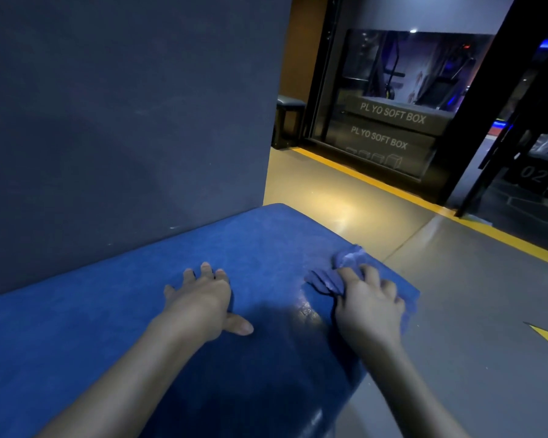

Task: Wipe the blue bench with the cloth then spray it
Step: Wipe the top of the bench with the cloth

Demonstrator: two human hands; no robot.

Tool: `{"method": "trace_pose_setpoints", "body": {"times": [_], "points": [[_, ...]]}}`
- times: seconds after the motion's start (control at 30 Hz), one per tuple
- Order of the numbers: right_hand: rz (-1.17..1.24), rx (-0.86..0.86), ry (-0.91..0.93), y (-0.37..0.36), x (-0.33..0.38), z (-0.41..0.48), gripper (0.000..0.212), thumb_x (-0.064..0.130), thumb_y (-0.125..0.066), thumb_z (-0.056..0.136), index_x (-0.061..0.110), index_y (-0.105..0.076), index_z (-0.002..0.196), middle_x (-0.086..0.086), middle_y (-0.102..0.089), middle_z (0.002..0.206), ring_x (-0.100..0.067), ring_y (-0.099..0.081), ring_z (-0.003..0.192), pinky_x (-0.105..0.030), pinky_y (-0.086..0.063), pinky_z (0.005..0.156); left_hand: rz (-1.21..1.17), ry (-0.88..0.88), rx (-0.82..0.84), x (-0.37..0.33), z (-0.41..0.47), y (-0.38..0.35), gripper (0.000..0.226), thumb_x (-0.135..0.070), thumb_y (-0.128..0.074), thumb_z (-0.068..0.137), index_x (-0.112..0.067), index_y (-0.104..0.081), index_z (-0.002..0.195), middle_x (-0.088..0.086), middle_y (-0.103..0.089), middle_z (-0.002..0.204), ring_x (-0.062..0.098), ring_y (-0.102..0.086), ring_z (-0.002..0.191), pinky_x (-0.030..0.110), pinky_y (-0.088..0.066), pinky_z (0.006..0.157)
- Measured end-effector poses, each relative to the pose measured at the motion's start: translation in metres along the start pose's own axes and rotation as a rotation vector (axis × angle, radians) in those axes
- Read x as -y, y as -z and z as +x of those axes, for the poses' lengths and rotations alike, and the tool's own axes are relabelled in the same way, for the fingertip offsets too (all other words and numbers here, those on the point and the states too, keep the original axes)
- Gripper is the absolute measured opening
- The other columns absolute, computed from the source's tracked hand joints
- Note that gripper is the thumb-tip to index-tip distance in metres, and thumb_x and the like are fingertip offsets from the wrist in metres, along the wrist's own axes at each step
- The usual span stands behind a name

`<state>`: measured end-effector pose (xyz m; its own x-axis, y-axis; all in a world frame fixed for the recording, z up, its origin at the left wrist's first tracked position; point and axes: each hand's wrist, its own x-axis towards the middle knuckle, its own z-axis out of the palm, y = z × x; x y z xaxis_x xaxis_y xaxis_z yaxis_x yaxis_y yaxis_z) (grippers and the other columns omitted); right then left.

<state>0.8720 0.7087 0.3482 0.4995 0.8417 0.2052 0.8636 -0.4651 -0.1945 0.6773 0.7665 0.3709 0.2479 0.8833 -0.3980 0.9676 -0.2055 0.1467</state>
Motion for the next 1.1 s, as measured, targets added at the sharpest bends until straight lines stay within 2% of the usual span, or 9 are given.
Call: {"method": "trace_pose_setpoints", "body": {"times": [0.1, 0.23, 0.37, 0.5, 0.67, 0.8, 0.97, 1.03, 1.1], "points": [[-0.025, -0.042, 0.181, -0.005, 0.027, -0.014, 0.04, 0.015, -0.05, 0.086, 0.031, -0.051, 0.123, -0.004, -0.046, 0.134, -0.034, -0.045, 0.115, -0.043, -0.032, 0.098, 0.007, 0.01, -0.002, -0.001, 0.0, 0.001, 0.104, -0.056, -0.062, 0.079, -0.013, -0.003, 0.152, 0.006, 0.006, 0.161, 0.03, 0.002, 0.148, 0.051, -0.019, 0.117], [-0.009, -0.124, 0.365, 0.003, 0.028, -0.036, 0.039, 0.005, -0.076, 0.049, 0.025, -0.072, 0.082, -0.004, -0.072, 0.093, -0.033, -0.065, 0.07, -0.04, -0.052, 0.069, -0.009, 0.007, -0.038, 0.002, -0.003, -0.003, 0.103, -0.058, -0.06, 0.079, -0.016, -0.001, 0.152, 0.004, 0.008, 0.161, 0.028, 0.006, 0.148, 0.051, -0.011, 0.119], [0.04, -0.083, 0.522, 0.008, 0.003, -0.052, 0.039, 0.017, -0.076, 0.048, 0.034, -0.071, 0.082, 0.003, -0.071, 0.094, -0.026, -0.069, 0.076, -0.037, -0.054, 0.066, -0.03, -0.022, -0.136, 0.007, -0.008, -0.017, 0.09, -0.06, -0.048, 0.086, -0.019, -0.002, 0.152, 0.002, 0.013, 0.161, 0.026, 0.01, 0.148, 0.051, -0.002, 0.118], [0.182, -0.081, 0.667, 0.01, -0.034, -0.057, 0.042, 0.014, -0.066, 0.055, 0.032, -0.069, 0.093, 0.001, -0.068, 0.107, -0.028, -0.067, 0.09, -0.037, -0.053, 0.078, -0.015, -0.127, -0.256, -0.002, -0.017, -0.043, 0.062, -0.045, -0.028, 0.099, -0.021, -0.005, 0.151, -0.001, 0.01, 0.161, 0.024, 0.011, 0.148, 0.049, -0.001, 0.118], [0.23, -0.171, 0.361, -0.001, -0.085, -0.023, 0.046, -0.009, -0.051, 0.071, 0.014, -0.069, 0.107, -0.018, -0.059, 0.122, -0.045, -0.057, 0.106, -0.044, -0.046, 0.087, 0.014, -0.144, -0.22, -0.004, -0.02, -0.046, 0.055, -0.035, -0.021, 0.102, -0.02, -0.001, 0.152, 0.001, 0.01, 0.161, 0.024, 0.011, 0.148, 0.047, 0.0, 0.119], [0.49, -0.086, 0.059, 0.002, -0.095, 0.02, 0.044, -0.009, -0.045, 0.085, 0.011, -0.063, 0.12, -0.016, -0.048, 0.13, -0.035, -0.047, 0.121, -0.028, -0.035, 0.09, 0.076, -0.141, -0.232, -0.012, -0.022, -0.045, 0.055, -0.031, -0.02, 0.103, -0.015, 0.0, 0.152, 0.005, 0.009, 0.161, 0.03, 0.009, 0.148, 0.045, -0.004, 0.119], [0.618, -0.212, -0.066, -0.017, -0.068, -0.022, 0.04, -0.006, -0.044, 0.081, 0.019, -0.067, 0.103, -0.011, -0.046, 0.121, -0.032, -0.049, 0.108, -0.029, -0.036, 0.083, 0.107, -0.127, -0.243, -0.013, -0.021, -0.047, 0.054, -0.03, -0.019, 0.103, -0.014, 0.0, 0.152, 0.006, 0.009, 0.161, 0.032, 0.007, 0.148, 0.043, -0.008, 0.119], [0.742, -0.248, -0.056, -0.023, -0.062, -0.038, 0.041, -0.001, -0.044, 0.082, 0.03, -0.065, 0.097, -0.001, -0.044, 0.116, -0.019, -0.047, 0.102, -0.028, -0.034, 0.083, 0.124, -0.127, -0.241, -0.013, -0.021, -0.047, 0.054, -0.029, -0.019, 0.103, -0.014, 0.0, 0.152, 0.007, 0.009, 0.161, 0.032, 0.006, 0.148, 0.042, -0.009, 0.119], [0.806, -0.261, -0.048, -0.02, -0.064, -0.029, 0.036, 0.005, -0.041, 0.08, 0.022, -0.066, 0.099, -0.001, -0.045, 0.11, -0.005, -0.042, 0.094, -0.024, -0.033, 0.081, 0.133, -0.131, -0.229, -0.014, -0.021, -0.046, 0.054, -0.029, -0.018, 0.103, -0.013, 0.001, 0.152, 0.007, 0.009, 0.161, 0.032, 0.006, 0.148, 0.042, -0.008, 0.119]]}}
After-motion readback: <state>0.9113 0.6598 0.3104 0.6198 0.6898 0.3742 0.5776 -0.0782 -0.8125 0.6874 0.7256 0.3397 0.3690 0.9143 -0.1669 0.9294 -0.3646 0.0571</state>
